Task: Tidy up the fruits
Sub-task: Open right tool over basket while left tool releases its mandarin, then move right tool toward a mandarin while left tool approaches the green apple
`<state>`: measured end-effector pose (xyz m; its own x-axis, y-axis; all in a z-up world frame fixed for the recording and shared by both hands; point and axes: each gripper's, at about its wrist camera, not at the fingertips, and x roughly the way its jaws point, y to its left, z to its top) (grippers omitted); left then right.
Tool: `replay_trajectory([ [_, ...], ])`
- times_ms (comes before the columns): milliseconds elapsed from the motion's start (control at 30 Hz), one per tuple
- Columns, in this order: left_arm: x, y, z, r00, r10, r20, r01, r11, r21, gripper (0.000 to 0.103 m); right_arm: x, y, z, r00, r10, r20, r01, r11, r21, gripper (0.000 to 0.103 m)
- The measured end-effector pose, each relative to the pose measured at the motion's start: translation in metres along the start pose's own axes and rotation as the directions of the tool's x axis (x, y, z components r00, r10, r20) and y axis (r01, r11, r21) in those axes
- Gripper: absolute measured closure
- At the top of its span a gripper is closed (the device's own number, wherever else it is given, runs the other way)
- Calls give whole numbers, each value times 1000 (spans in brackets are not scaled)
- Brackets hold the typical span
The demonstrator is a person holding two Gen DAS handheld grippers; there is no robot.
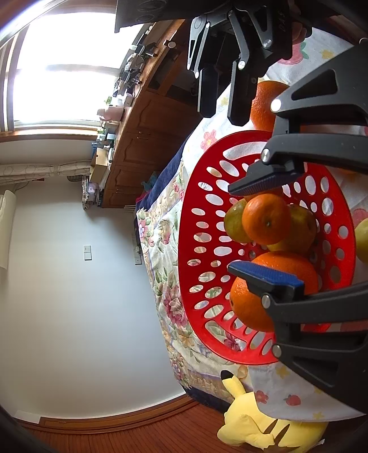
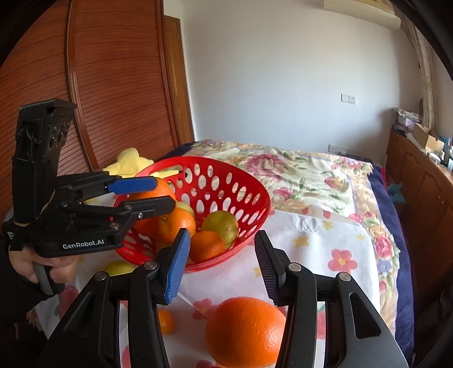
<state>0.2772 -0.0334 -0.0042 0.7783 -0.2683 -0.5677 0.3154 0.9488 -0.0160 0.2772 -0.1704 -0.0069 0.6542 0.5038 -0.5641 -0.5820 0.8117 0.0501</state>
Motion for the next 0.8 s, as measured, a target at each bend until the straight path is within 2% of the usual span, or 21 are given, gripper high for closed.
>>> replay_trajectory([
  [233,-21,2,-13,1000,-14,9,14,1000,-19,51,-7,0,-9,1000,-11,2,11,1000,14,54],
  [800,-67,-1,-49,1000,26,12,-25,999,-27,49,-39,18,-38,998,-68,0,68,996,62,50],
])
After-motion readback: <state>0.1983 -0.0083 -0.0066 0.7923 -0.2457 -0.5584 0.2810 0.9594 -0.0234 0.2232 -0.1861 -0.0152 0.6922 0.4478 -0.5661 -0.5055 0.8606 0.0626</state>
